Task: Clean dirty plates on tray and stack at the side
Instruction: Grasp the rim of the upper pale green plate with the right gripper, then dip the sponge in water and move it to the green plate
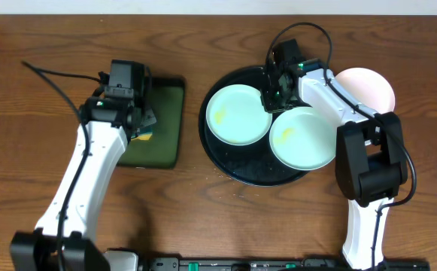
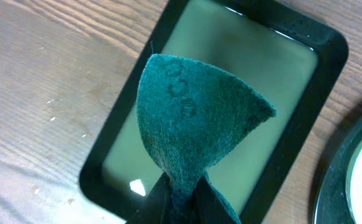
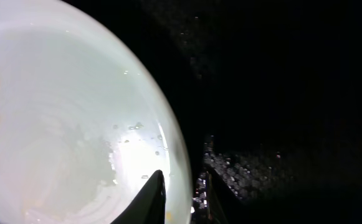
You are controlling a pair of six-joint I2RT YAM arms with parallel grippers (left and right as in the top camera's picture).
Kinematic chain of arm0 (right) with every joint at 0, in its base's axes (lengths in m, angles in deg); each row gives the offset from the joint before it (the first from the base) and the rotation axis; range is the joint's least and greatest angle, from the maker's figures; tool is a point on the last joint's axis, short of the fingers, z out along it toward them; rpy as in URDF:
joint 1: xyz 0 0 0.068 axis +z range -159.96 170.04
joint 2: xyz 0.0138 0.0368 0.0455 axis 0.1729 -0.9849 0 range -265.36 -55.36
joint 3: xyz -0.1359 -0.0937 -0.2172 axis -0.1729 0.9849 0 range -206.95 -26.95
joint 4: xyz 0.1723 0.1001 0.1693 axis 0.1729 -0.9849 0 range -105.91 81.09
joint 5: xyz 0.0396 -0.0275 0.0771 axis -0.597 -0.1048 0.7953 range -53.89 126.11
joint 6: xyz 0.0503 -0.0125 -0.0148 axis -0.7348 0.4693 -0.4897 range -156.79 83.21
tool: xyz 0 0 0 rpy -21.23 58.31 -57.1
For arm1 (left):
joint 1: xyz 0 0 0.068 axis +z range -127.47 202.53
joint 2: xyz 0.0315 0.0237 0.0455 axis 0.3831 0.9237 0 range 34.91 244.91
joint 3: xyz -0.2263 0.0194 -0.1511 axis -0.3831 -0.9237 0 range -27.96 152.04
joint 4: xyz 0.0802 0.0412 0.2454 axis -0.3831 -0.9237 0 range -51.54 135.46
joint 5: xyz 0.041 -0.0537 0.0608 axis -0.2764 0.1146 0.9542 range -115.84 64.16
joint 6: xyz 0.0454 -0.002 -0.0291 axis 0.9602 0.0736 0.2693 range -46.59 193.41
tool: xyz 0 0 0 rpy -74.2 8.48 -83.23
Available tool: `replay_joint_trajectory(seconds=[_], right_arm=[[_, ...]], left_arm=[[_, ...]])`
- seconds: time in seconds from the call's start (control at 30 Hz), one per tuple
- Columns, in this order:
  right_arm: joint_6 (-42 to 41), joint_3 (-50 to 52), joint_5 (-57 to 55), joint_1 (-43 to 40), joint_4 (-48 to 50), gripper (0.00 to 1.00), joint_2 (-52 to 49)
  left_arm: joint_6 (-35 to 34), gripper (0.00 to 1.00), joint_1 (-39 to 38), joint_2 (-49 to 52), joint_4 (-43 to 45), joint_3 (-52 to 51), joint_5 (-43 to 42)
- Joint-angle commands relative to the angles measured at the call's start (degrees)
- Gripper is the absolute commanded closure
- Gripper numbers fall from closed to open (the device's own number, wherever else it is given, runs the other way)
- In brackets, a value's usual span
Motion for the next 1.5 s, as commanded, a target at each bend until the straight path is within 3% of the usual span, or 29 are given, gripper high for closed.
replay_joint_trajectory(seconds=[0.0, 0.33, 0.73, 1.0, 1.23, 1.47], right_arm=[[0.33, 0.04, -1.64, 0.59, -0.31, 0.8, -0.98], [-0.11, 0.04, -1.57, 0.79, -0.44, 0.92, -3.28], [-0.07, 0.04, -1.64, 0.79, -0.37, 0.96, -3.28], [-0.07, 0.04, -1.62, 0.83, -0.59, 0.9, -3.3], [-0.07, 0.04, -1.6, 0.98, -0.42, 0.88, -3.3], [-0.07, 0.04, -1.6, 1.9, 0.04, 0.84, -3.3]], left_arm=[[0.72, 0.92, 0.35, 3.72, 2.64, -0.35, -2.58], [0.72, 0.92, 0.37, 12.28, 10.23, -0.35, -2.69], [0.81, 0.92, 1.2, 24.15, 16.57, -0.35, -1.79], [2.49, 0.93, 2.89, 27.93, 15.67, -0.35, 1.25], [3.69, 0.92, 2.93, 21.46, 12.44, 1.07, -0.5], [3.26, 0.92, 2.8, 4.81, 14.53, 1.18, -13.51]])
